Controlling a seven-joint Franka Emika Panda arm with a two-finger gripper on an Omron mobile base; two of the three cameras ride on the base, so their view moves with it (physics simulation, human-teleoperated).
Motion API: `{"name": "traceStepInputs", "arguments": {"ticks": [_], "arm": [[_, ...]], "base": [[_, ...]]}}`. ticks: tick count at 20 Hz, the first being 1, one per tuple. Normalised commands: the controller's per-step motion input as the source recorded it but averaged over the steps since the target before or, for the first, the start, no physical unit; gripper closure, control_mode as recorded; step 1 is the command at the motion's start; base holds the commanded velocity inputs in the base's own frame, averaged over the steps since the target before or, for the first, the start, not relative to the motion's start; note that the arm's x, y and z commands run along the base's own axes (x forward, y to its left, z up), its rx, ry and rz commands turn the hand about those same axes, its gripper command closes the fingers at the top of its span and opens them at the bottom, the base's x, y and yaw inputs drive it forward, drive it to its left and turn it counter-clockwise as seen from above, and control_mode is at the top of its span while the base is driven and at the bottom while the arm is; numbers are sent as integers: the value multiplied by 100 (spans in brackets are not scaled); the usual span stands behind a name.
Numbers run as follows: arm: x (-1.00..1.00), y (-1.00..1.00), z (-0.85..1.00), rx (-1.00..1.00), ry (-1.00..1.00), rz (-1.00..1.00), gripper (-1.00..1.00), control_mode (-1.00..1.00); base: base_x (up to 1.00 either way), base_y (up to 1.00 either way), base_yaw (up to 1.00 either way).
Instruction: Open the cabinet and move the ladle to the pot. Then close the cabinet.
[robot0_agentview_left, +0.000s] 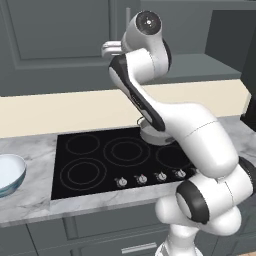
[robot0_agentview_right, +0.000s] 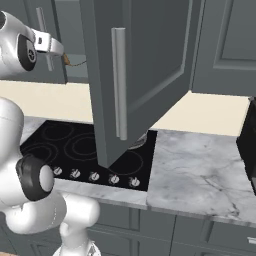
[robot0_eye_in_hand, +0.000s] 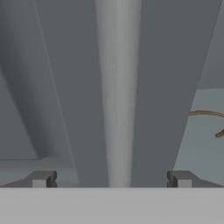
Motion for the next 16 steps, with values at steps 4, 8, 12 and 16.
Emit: {"name": "traceStepInputs", "arguments": {"ticks": [4,8,12,16], "arm": [[27,0,-11,0,0,0,-100,-100],[27,5,-17,0,0,2,-100,-100],[31,6,-16,0,-1,4,-100,-100],[31,19,-16,0,0,5,100,-100]], "base": [[0,0,0],[0,0,0],[0,0,0],[0,0,0]]}}
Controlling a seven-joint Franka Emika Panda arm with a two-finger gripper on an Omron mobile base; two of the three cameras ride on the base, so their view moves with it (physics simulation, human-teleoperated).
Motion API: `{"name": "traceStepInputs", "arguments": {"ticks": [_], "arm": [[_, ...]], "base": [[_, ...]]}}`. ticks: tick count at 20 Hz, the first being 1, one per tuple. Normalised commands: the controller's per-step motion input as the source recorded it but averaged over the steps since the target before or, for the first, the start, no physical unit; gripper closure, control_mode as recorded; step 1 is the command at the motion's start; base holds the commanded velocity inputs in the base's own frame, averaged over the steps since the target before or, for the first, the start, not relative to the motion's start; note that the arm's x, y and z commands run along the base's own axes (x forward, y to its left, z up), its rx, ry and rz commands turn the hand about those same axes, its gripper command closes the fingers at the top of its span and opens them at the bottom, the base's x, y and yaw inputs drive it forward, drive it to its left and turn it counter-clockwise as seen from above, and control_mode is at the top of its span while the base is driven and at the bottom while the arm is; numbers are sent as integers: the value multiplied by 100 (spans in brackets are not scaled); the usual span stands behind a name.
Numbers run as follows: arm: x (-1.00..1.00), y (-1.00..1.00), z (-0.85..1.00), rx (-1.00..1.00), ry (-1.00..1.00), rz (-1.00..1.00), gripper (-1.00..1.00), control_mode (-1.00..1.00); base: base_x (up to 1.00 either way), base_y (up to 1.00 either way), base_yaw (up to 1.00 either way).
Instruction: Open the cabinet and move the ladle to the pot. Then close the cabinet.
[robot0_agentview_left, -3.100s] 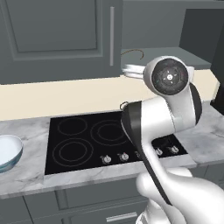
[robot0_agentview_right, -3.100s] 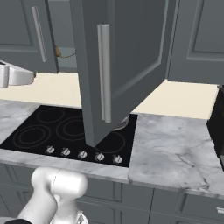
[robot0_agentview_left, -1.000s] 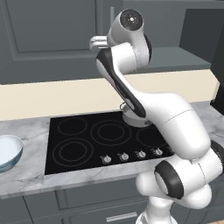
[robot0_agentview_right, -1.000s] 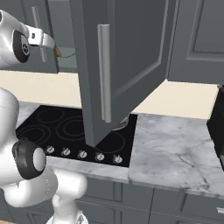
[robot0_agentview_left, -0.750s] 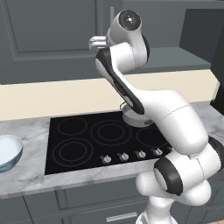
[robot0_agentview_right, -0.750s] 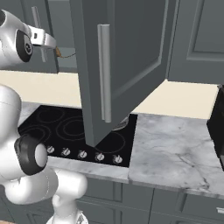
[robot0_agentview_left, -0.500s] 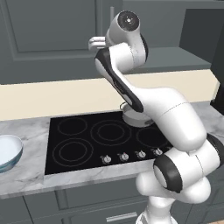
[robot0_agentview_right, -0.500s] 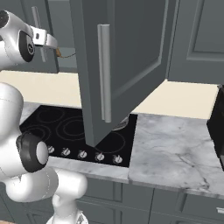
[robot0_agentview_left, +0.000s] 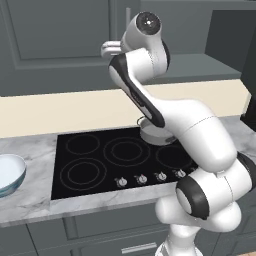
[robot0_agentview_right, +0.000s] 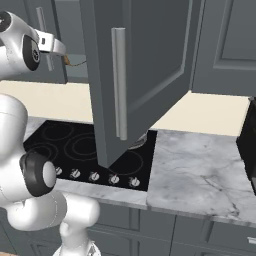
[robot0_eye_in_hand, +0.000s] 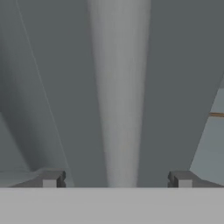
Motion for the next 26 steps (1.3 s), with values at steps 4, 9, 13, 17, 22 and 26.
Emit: {"name": "traceStepInputs", "arguments": {"ticks": [4,9,13,17,22,26], "arm": [[15,37,-19,0,0,7,100,-100],[2,59,-16,0,0,9,100,-100],[0,74,-10,0,0,9,100,-100],[-2,72,-2,0,0,9,100,-100],[-55,83,0,0,-3,10,100,-100],[-99,97,0,0,-13,5,100,-100]], "base": [[0,0,0],[0,0,0],[0,0,0],[0,0,0],[0,0,0],[0,0,0]]}}
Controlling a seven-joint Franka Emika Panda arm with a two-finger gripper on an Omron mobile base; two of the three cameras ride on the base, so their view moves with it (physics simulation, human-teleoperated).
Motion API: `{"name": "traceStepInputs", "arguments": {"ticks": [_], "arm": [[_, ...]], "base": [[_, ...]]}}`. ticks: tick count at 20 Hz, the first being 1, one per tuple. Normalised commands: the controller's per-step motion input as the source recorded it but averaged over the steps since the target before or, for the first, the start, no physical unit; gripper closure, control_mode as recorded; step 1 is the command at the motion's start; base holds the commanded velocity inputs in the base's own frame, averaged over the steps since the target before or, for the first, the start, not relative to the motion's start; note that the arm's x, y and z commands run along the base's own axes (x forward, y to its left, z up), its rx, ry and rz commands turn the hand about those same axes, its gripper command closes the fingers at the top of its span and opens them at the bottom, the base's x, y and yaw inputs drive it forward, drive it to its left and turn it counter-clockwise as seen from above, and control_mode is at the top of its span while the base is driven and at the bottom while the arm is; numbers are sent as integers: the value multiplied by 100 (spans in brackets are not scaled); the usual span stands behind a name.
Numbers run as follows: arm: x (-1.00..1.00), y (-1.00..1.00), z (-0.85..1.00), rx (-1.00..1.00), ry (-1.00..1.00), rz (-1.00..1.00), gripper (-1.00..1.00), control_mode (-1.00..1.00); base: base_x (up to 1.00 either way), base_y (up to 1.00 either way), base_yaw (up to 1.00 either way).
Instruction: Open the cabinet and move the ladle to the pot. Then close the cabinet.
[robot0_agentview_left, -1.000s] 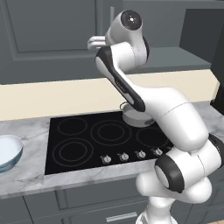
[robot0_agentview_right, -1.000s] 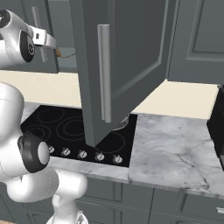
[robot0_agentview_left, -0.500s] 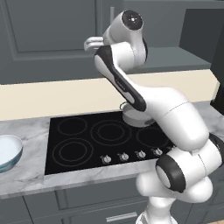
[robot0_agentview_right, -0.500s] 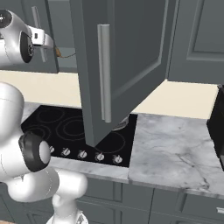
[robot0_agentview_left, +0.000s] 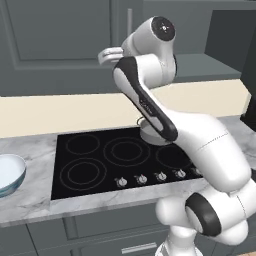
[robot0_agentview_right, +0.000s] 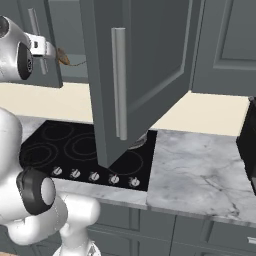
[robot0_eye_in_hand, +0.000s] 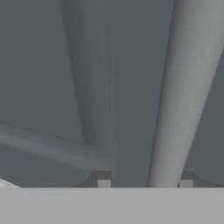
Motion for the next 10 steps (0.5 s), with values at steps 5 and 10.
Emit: {"name": "traceStepInputs", "arguments": {"ticks": [5,10], "arm": [[-100,97,0,-1,-13,1,100,-100],[-100,93,0,0,-9,0,100,-100]], "base": [[0,0,0],[0,0,0]]}}
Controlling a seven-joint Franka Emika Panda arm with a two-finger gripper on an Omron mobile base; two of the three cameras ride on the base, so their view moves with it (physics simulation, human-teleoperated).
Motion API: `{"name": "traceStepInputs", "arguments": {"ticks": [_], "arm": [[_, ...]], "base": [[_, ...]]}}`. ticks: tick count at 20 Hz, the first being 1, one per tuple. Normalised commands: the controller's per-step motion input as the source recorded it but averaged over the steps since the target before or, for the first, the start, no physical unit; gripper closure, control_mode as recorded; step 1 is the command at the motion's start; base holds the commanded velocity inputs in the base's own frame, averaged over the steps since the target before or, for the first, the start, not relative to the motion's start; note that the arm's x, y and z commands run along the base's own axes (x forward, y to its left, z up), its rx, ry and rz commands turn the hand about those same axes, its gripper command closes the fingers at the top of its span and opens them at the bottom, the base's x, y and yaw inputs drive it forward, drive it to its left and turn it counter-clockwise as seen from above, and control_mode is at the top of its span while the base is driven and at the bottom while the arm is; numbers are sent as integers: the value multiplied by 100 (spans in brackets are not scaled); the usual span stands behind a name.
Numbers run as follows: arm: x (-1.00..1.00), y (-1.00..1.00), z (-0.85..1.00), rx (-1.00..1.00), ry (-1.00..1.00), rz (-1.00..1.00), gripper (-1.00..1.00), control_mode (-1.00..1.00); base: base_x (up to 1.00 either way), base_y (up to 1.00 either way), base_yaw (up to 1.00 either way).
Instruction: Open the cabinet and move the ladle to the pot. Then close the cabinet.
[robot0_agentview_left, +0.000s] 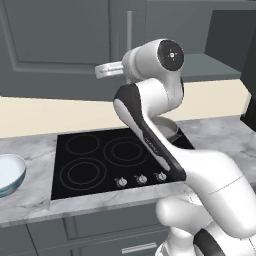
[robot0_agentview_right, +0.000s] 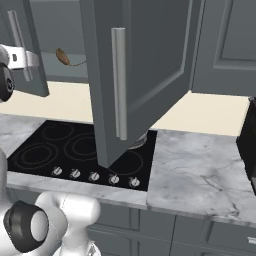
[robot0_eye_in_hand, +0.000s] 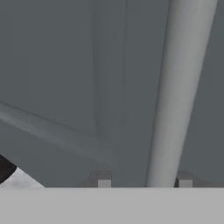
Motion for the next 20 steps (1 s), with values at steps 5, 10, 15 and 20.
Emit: {"name": "traceStepInputs", "arguments": {"ticks": [5,10,15,20], "arm": [[-100,96,0,0,0,0,100,-100],[-98,98,0,0,0,0,100,-100],[-80,90,0,0,0,0,100,-100],[-53,59,0,0,0,0,-100,-100]], "base": [[0,0,0],[0,0,0],[0,0,0],[0,0,0]]}}
